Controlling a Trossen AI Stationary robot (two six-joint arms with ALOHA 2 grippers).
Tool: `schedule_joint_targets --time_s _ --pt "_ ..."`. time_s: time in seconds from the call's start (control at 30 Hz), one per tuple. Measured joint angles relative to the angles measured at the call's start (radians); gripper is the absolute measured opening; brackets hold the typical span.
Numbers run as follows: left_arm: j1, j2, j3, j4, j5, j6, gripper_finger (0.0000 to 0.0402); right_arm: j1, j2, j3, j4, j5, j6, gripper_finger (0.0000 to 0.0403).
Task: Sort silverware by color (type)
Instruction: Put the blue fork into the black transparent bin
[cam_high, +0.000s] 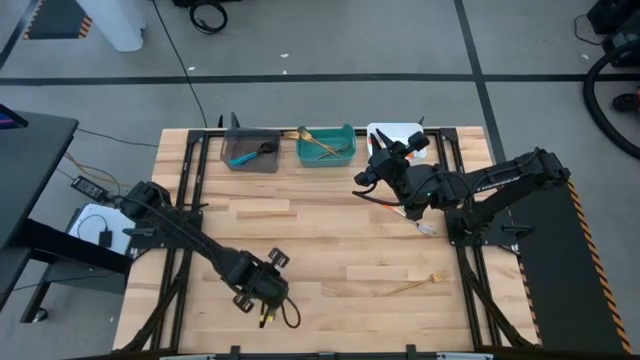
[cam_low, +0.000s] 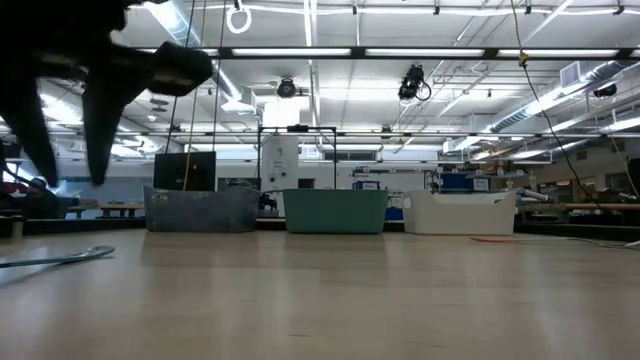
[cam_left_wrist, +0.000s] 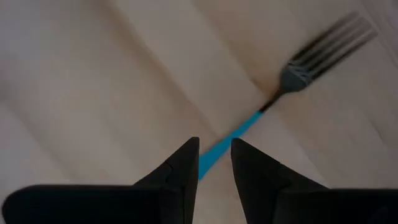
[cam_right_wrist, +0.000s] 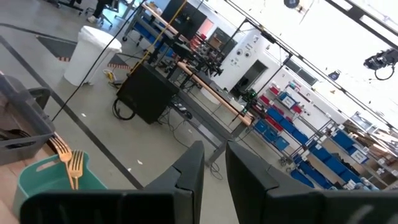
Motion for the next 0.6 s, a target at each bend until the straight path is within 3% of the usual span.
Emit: schedule_joint_targets --time_s 0.27,0.6 --pt "-0.060 0.094 0.000 0.003 0.003 0.030 0.0102 0.000 0.000 0.000 0.000 0.000 0.000 0.0075" --pt "-0.073 0.100 0.000 0.077 -0.001 0.164 0.0102 0.000 0.000 0.000 -0.001 0.000 0.000 0.0075"
